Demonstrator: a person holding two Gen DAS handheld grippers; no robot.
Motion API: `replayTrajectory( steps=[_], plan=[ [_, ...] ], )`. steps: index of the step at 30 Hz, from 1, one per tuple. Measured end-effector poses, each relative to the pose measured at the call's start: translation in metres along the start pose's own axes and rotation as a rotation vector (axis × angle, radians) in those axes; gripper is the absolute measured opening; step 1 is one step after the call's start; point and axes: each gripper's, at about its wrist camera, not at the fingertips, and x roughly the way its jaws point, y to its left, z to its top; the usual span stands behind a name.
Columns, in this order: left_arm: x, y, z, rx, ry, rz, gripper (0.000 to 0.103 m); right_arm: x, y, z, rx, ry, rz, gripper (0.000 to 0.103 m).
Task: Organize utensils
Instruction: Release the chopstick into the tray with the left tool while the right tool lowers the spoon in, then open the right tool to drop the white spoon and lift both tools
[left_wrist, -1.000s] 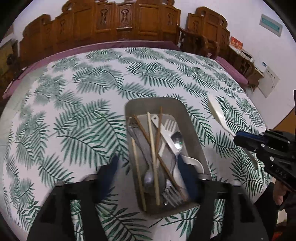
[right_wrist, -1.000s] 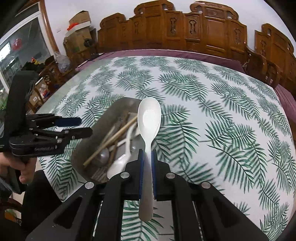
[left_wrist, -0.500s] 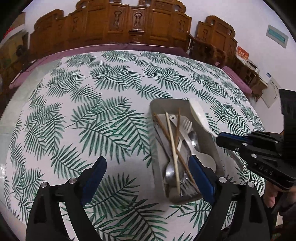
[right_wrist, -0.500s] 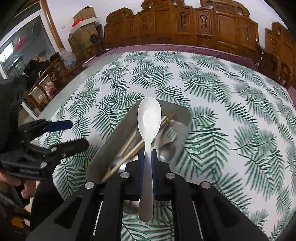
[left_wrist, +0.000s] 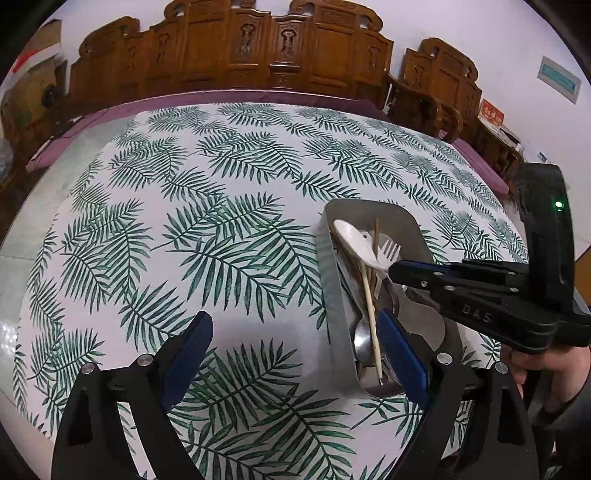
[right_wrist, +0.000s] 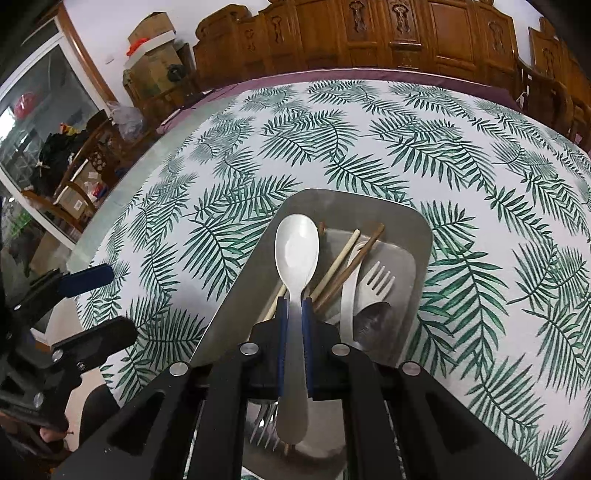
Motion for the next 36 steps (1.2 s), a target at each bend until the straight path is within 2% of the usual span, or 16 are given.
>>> replayTrajectory(
  steps=[8,14,19,29,31,33,35,36],
  plan=[
    [0.0,0.0,0.0,0.0,0.001,0.002,0.086,0.009,-0.003,0.005,0.032,0.007,0.015,0.008],
    [-0.003,-0.004,0.0,0.003,-0.006,0.002,0.086,-0.003,-0.002,0.0,0.009,-0.014,0.027,0.011],
    [-0.012,-0.015,0.001,0.014,-0.021,0.0,0.086,-0.034,-0.004,-0.006,-0.011,-0.07,0.023,0.011],
    [-0.052,-0.049,-0.002,0.05,-0.101,0.005,0.086,-0.126,-0.015,-0.037,-0.033,-0.228,-0.028,0.011],
    [-0.062,-0.058,-0.005,0.058,-0.12,0.005,0.089,-0.143,-0.017,-0.046,-0.035,-0.252,-0.042,0.023],
    [-0.072,-0.066,-0.008,0.064,-0.138,0.005,0.093,-0.16,-0.018,-0.056,-0.037,-0.278,-0.056,0.03],
    [-0.084,-0.078,-0.013,0.078,-0.16,0.009,0.095,-0.177,-0.02,-0.067,-0.031,-0.305,-0.081,0.052],
    [-0.089,-0.083,-0.016,0.084,-0.171,0.008,0.095,-0.184,-0.021,-0.071,-0.029,-0.317,-0.091,0.057]
  ],
)
